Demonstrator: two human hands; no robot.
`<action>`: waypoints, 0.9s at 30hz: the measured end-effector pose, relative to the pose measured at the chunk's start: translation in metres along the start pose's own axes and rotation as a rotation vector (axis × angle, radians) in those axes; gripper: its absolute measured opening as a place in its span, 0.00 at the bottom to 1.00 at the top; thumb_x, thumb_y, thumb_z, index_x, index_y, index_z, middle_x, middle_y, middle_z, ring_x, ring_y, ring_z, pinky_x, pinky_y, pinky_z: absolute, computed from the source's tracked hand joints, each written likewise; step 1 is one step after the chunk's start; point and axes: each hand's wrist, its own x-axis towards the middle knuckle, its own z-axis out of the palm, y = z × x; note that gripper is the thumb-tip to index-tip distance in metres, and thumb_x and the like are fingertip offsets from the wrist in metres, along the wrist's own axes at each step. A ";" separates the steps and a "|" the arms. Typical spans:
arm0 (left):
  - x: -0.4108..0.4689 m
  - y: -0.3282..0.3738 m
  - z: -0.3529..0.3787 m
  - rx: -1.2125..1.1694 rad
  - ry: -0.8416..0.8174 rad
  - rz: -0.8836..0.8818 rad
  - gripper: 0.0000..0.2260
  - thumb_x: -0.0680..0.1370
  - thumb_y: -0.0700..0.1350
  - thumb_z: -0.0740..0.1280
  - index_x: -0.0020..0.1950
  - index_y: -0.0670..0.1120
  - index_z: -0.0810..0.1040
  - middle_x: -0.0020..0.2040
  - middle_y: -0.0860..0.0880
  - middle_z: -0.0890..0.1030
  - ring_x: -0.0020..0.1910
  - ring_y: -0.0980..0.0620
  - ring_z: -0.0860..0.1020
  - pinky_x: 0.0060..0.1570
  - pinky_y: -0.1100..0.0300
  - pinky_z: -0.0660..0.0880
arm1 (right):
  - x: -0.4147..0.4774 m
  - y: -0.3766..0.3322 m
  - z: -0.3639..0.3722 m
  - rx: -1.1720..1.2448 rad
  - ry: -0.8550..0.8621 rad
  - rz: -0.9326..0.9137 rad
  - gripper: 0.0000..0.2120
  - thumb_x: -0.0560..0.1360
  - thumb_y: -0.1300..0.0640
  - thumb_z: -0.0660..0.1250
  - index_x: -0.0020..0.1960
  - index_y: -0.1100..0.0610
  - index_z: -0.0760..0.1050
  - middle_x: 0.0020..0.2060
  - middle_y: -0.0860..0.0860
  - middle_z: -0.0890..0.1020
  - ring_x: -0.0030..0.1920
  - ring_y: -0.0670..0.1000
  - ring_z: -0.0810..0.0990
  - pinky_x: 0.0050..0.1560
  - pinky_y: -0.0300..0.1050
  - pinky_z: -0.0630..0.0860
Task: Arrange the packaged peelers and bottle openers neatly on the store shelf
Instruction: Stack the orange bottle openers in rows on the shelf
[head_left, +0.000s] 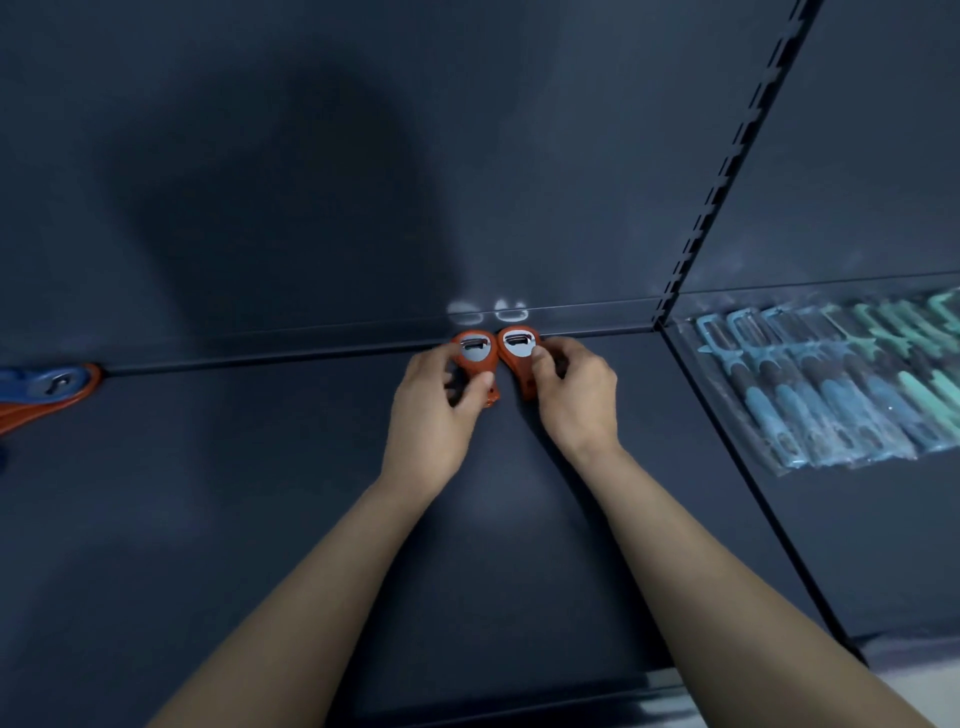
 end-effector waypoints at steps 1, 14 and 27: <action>0.004 0.001 -0.001 -0.006 -0.001 -0.043 0.12 0.77 0.43 0.65 0.61 0.49 0.74 0.54 0.54 0.76 0.44 0.63 0.76 0.42 0.77 0.69 | 0.002 0.000 0.000 0.002 -0.003 0.011 0.13 0.78 0.55 0.62 0.58 0.59 0.78 0.48 0.55 0.83 0.54 0.57 0.77 0.56 0.52 0.74; 0.027 -0.002 0.006 -0.093 -0.063 -0.260 0.19 0.78 0.35 0.61 0.69 0.42 0.69 0.62 0.46 0.76 0.60 0.54 0.74 0.55 0.66 0.68 | 0.003 -0.002 0.002 0.005 -0.031 0.028 0.12 0.78 0.55 0.62 0.58 0.57 0.79 0.45 0.58 0.83 0.53 0.58 0.77 0.55 0.52 0.74; 0.011 0.010 0.012 -0.200 0.040 -0.317 0.17 0.77 0.31 0.59 0.64 0.41 0.73 0.52 0.50 0.79 0.46 0.60 0.76 0.40 0.76 0.71 | -0.002 -0.007 -0.007 0.040 0.014 0.061 0.15 0.78 0.65 0.56 0.57 0.59 0.80 0.45 0.56 0.84 0.42 0.49 0.77 0.44 0.31 0.69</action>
